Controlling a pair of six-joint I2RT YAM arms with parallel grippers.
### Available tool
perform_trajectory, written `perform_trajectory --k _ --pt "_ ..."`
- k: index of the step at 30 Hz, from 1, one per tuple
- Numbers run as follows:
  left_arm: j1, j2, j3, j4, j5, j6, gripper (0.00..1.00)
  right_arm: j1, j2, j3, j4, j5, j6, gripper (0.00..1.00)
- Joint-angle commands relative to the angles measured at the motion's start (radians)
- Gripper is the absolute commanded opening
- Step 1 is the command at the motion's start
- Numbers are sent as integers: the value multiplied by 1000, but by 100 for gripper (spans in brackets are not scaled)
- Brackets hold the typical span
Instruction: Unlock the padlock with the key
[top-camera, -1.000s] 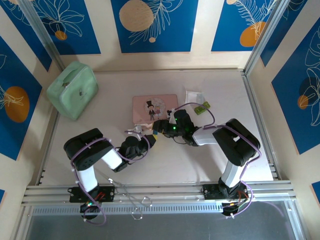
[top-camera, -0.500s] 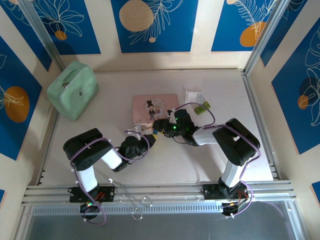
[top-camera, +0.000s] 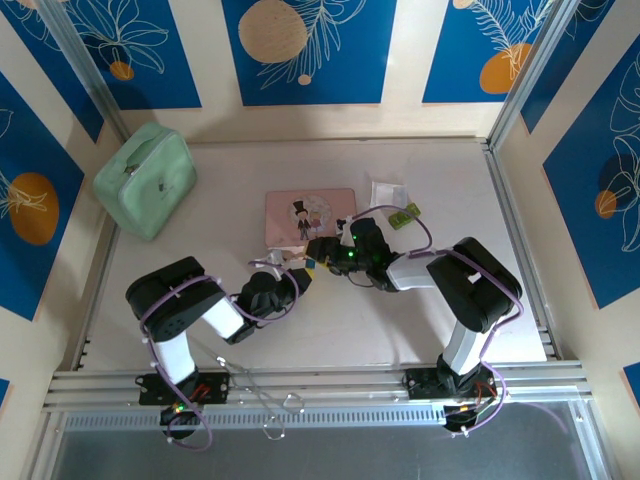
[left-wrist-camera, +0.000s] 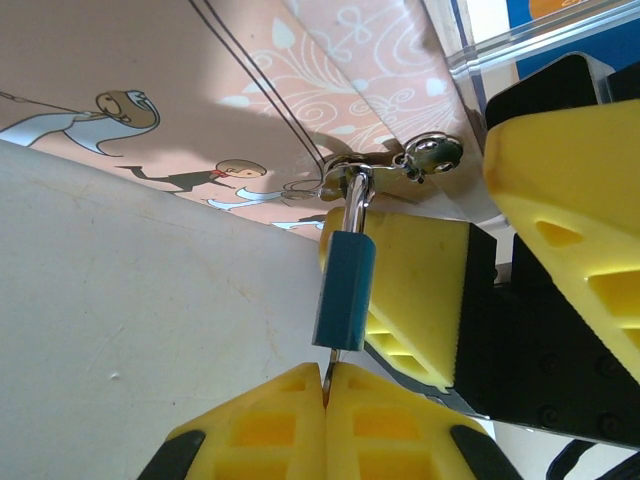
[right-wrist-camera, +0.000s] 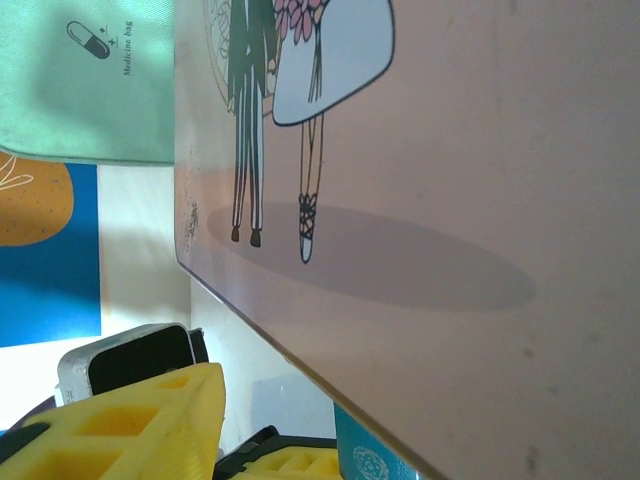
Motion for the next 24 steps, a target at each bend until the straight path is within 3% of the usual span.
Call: perform_trajectory --k 1,11,17,24 --pt "13 -34 4 39 -6 -9 0 5 71 -33 -355 15 114 56" --pt "13 -42 3 38 -6 -7 0 17 93 1 -476 21 156 54" --pt "13 -50 1 32 -9 -17 0 17 100 14 -517 24 162 60" --pt "13 -59 3 36 -11 -27 0 8 68 -29 -494 21 186 62"
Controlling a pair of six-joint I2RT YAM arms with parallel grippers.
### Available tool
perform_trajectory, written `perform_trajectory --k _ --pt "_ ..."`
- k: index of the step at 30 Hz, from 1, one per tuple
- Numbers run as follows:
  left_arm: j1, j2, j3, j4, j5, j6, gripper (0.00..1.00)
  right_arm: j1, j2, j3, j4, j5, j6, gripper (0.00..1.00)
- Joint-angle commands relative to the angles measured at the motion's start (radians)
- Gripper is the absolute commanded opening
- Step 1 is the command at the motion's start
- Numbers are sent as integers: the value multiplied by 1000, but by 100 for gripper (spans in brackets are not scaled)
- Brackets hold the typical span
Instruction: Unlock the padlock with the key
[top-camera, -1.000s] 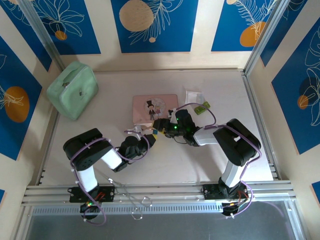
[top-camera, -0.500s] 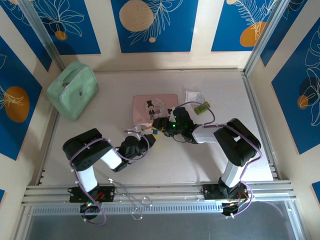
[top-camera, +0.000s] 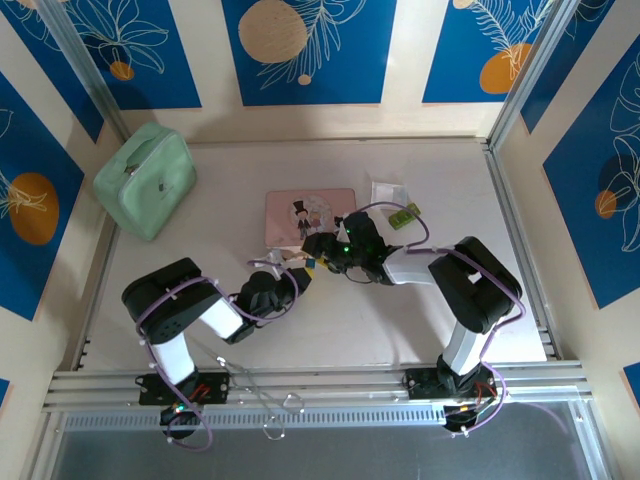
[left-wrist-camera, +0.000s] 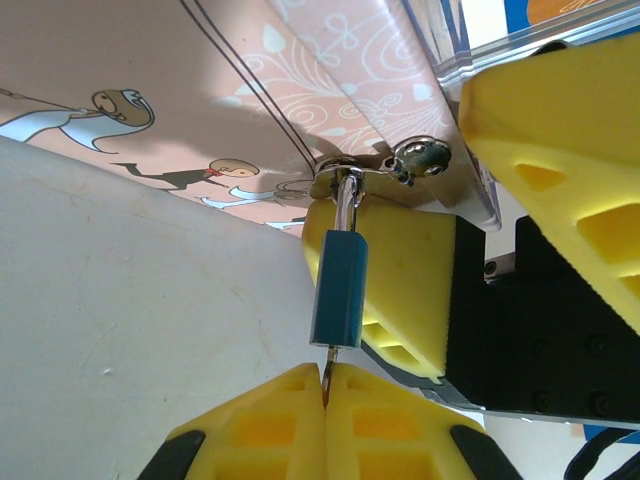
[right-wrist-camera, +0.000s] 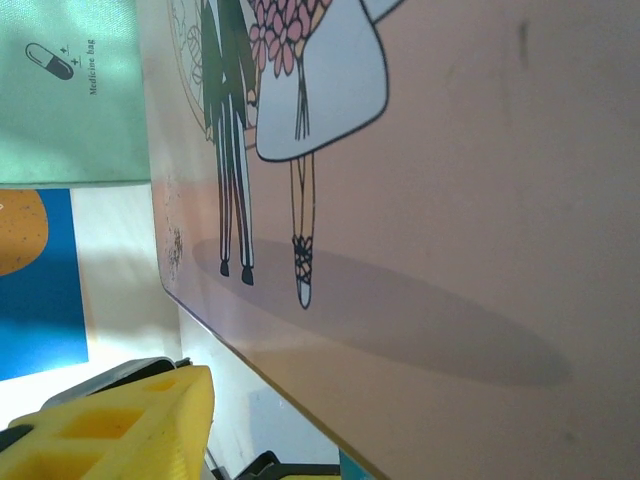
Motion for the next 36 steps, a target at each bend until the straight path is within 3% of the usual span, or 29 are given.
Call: perform_trajectory --k 1,16,36 --pt "12 -34 4 59 -11 -7 0 -6 70 -105 -328 -21 160 62" --pt "12 -25 0 77 -12 -16 0 35 5 -146 -298 20 193 55" --pt "17 -51 10 46 -8 -9 0 75 71 -156 -267 -20 281 54"
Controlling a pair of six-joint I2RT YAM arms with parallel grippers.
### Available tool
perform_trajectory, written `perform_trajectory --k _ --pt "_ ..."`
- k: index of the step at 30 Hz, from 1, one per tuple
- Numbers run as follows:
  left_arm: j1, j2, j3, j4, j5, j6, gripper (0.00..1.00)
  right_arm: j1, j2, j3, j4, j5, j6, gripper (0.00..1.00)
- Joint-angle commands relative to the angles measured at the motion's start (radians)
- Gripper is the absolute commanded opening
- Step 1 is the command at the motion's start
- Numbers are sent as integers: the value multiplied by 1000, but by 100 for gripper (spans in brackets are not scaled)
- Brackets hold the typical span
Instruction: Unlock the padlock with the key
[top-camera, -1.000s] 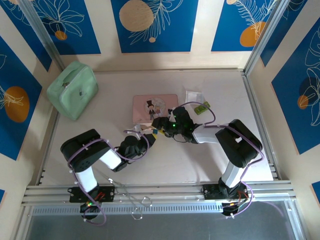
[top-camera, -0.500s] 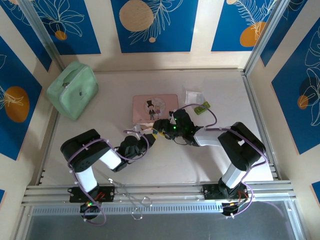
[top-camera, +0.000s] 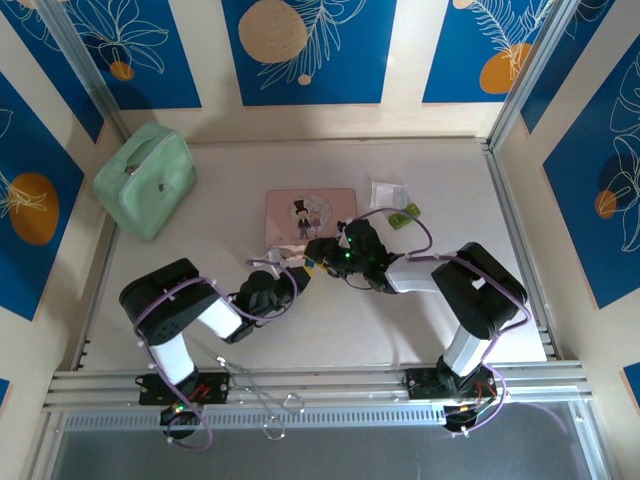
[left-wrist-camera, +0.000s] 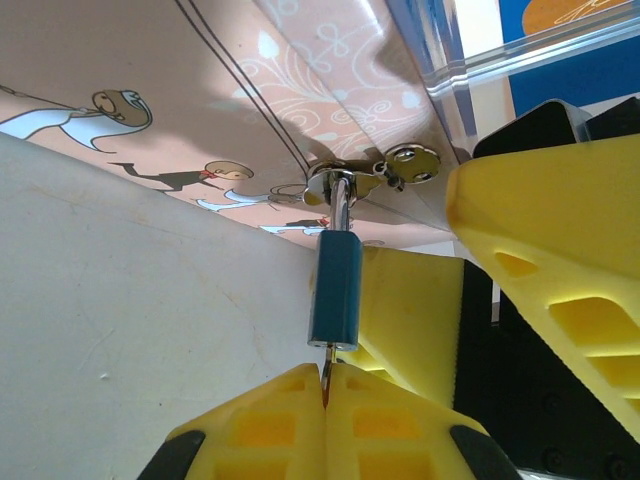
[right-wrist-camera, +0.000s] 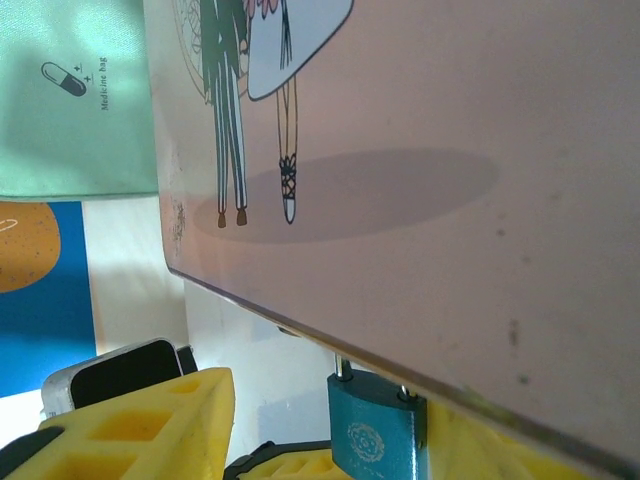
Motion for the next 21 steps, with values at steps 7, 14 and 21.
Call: perform_trajectory --k 7,14,21 --pt "13 -40 10 46 -7 2 0 30 79 -108 -337 -74 233 58" --pt "16 -36 5 55 -5 -2 0 65 -52 -127 -456 39 239 59" --pt "19 -22 5 84 5 -18 0 57 -66 -142 -427 48 231 61"
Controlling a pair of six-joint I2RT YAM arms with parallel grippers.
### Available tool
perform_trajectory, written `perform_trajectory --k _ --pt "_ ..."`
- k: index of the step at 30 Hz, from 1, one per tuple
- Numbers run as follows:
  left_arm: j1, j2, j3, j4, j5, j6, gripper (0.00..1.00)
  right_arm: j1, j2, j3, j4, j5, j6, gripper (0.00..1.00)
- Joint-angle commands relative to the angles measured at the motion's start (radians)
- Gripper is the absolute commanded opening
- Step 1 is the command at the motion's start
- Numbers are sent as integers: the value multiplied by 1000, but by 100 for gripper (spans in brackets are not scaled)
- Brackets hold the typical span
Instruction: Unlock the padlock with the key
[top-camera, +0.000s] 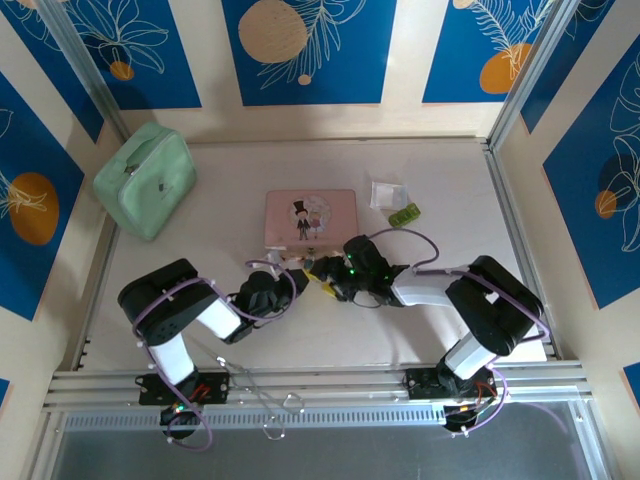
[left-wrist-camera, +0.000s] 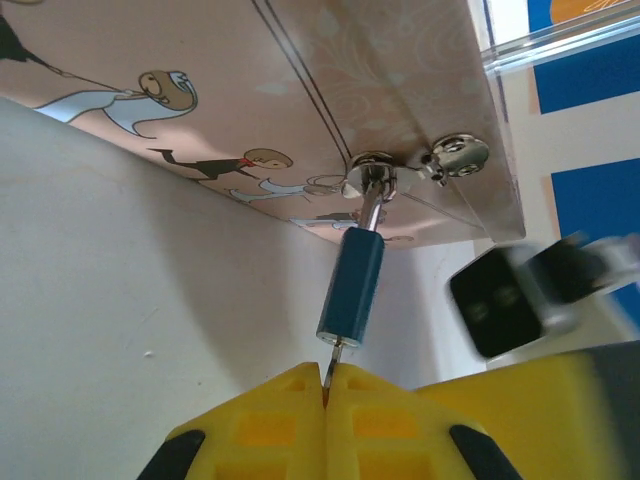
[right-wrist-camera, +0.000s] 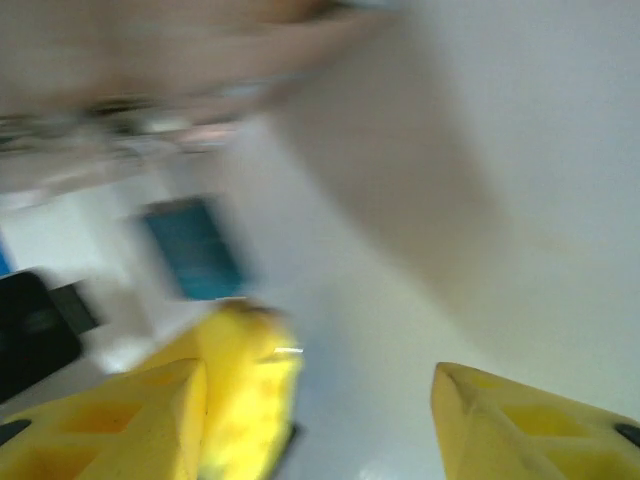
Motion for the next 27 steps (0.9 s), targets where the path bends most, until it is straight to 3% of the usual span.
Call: perform_trajectory --k 1,3,6,9,14,17,21,27 --pt "15 -14 16 118 -3 -16 0 -13 61 -38 -170 -15 27 60" --pt "14 -5 13 130 -3 -17 0 -44 81 -47 -59 -27 -15 60" --pt "17 14 10 156 -2 -27 0 -74 80 -129 248 -65 -60 61" --pt "18 28 8 175 -3 -34 0 -62 0 -173 320 -32 -104 62" --pt "20 52 6 201 1 -37 0 -39 -185 -192 203 94 -160 64" --pt "20 69 -4 223 -1 -46 0 -62 -221 -186 153 119 -160 64" --pt "19 69 -6 222 0 -42 0 -91 -137 -113 184 37 -174 61" --pt "19 64 -5 217 -1 -40 0 -70 -30 -30 240 15 -163 54"
